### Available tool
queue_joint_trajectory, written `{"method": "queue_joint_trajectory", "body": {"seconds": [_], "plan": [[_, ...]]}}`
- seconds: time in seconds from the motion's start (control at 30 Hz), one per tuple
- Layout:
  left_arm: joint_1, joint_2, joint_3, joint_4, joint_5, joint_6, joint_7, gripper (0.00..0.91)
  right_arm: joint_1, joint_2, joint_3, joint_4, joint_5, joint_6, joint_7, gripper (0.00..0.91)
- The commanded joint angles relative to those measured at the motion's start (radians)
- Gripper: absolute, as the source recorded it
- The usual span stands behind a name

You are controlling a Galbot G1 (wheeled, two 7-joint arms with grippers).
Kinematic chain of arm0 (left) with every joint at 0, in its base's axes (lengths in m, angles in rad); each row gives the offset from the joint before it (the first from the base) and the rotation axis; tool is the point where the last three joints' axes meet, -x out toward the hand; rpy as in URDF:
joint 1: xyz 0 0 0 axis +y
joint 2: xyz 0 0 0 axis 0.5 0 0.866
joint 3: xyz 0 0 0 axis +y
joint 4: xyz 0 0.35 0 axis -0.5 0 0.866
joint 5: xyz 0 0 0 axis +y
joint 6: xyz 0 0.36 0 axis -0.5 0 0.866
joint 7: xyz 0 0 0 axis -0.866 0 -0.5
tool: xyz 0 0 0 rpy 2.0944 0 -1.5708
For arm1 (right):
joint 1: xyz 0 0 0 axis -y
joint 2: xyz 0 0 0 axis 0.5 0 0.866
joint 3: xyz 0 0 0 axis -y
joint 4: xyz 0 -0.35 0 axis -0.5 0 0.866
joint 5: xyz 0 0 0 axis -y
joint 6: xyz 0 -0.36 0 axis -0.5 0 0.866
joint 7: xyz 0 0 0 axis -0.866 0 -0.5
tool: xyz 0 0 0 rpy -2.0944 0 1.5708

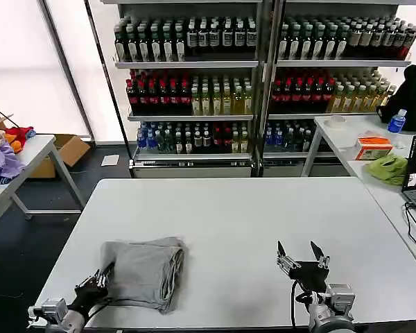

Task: Fold and organize the clothes.

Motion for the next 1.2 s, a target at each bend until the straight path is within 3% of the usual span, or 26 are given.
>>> {"method": "queue_joint_trajectory", "body": {"seconds": [0.03,0.4,0.6,0.73,0.87,0.93,0.97,1.0,1.2], "plan": [[0.001,0.08,-0.178,0.025,-0.042,-0.037,-0.01,0.0,0.002,-0.003,-0.003,-0.001,0.001,-0.001,-0.006,0.907],[-0.012,0.3,-0.534,0.149,-0.061,-0.031,-0.01,0.0,0.023,-0.008,-0.014,-0.008,0.015,-0.002,-0.005,0.907],[0.001,0.282,-0.49,0.056,-0.007,-0.033,-0.007,0.0,0.026,0.001,-0.03,-0.016,0.012,-0.001,-0.004,0.907],[0.023,0.214,-0.386,-0.039,0.022,-0.016,-0.014,0.0,0.016,0.004,-0.018,-0.011,0.011,-0.001,-0.004,0.907],[0.036,0.153,-0.171,-0.229,0.087,-0.005,-0.044,0.0,-0.001,0.012,0.007,-0.01,0.006,0.0,-0.004,0.907],[0.03,0.135,0.001,-0.338,0.088,0.045,-0.069,0.0,-0.015,0.02,0.012,-0.01,-0.01,0.003,-0.005,0.907],[0.024,0.129,0.015,-0.351,0.093,0.052,-0.073,0.0,-0.017,0.021,0.014,-0.009,-0.012,0.003,-0.005,0.907],[-0.007,0.112,0.139,-0.391,0.109,0.081,-0.094,0.0,-0.025,0.034,0.017,-0.006,-0.022,0.002,-0.004,0.907],[-0.055,0.043,0.543,-0.395,0.029,0.156,-0.191,0.0,-0.058,0.084,0.017,0.012,-0.085,0.002,0.001,0.907]]}}
